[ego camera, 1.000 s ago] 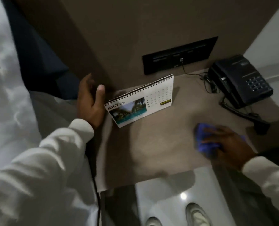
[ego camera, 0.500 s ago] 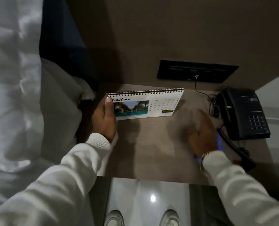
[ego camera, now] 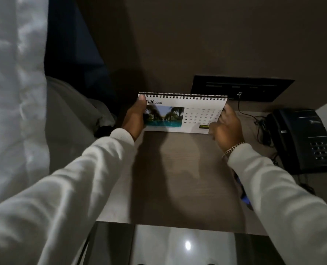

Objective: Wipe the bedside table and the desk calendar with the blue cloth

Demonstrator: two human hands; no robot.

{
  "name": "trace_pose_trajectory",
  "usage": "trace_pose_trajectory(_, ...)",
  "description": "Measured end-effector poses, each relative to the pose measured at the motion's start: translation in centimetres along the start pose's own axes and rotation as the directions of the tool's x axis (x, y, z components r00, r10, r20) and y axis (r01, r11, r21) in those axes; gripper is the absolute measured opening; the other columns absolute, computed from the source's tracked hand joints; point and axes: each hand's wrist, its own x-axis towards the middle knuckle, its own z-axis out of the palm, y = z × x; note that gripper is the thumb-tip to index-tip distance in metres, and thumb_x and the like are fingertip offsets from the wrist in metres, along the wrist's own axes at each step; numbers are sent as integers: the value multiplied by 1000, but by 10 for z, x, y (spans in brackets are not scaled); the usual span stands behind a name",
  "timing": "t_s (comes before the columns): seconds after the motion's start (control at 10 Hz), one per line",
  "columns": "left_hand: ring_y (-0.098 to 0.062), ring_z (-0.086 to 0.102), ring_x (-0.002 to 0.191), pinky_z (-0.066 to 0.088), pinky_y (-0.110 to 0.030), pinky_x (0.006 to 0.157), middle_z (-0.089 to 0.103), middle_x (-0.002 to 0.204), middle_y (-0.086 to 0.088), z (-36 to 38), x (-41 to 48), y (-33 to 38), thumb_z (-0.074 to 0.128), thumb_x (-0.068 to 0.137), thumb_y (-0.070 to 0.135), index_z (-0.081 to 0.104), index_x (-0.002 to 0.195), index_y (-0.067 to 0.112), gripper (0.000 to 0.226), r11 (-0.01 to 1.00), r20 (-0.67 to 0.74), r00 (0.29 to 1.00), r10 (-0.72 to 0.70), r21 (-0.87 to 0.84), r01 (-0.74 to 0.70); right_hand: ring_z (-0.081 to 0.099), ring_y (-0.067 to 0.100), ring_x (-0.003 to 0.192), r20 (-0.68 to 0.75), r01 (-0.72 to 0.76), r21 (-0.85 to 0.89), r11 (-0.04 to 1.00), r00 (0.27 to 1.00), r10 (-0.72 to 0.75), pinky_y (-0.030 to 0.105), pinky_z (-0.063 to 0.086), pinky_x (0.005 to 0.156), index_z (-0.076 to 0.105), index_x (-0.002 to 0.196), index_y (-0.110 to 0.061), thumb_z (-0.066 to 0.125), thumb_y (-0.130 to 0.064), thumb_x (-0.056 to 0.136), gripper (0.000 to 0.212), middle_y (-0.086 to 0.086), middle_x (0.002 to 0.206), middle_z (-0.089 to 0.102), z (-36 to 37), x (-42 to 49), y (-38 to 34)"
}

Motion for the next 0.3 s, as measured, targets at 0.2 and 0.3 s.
trace_pose_trajectory(0.2, -27, 48, 135, 37, -51, 112, 51, 148, -5, -6, 7, 10, 35, 94, 63, 49, 141, 26, 62, 997, 10, 1000, -19, 73, 19, 63, 18, 96, -9, -2, 18, 1000, 1000, 2, 9, 42, 48, 41, 137, -28, 47, 15, 70, 81, -1, 123, 65, 6, 0, 4)
trace_pose_trajectory(0.3, -35, 47, 137, 34, -51, 116, 51, 147, -15, -6, -4, 21, 27, 92, 67, 47, 142, 11, 77, 985, -91, 995, 44, 173, -27, 53, 29, 123, -166, -29, 114, 993, 985, 48, 29, 54, 77, 26, 148, -20, 47, 20, 75, 86, 6, 147, 44, -4, -6, -12)
